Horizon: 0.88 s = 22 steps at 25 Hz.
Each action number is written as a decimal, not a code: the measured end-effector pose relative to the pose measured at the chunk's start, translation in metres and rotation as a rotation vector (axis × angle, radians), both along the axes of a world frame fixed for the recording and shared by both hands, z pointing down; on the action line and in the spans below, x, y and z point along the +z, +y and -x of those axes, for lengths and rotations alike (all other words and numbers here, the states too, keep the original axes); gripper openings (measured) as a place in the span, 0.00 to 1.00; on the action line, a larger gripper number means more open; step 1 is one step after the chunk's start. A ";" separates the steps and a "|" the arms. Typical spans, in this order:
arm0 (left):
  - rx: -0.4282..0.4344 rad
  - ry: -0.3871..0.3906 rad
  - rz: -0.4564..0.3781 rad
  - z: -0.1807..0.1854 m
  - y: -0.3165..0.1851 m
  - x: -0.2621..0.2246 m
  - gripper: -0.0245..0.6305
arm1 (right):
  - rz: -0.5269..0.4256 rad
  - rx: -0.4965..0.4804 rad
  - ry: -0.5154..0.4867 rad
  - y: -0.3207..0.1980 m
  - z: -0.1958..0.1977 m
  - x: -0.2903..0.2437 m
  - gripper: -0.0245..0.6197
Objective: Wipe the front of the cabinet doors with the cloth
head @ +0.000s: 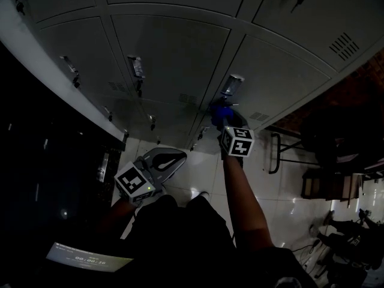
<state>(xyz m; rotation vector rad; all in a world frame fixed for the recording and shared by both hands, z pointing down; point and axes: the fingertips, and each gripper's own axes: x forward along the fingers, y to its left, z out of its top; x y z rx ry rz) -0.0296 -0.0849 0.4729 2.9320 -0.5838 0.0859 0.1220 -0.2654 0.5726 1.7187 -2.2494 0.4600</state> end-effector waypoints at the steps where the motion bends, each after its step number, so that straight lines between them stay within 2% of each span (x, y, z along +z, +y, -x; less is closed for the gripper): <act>1: 0.000 -0.001 0.001 -0.001 -0.001 0.000 0.04 | 0.000 0.000 0.006 0.000 -0.004 0.001 0.15; 9: 0.029 -0.009 -0.002 -0.023 -0.002 -0.001 0.04 | 0.006 0.050 0.035 0.008 -0.051 0.011 0.15; 22: 0.066 -0.015 -0.016 -0.067 0.005 -0.004 0.04 | 0.012 0.212 0.056 0.029 -0.169 0.017 0.15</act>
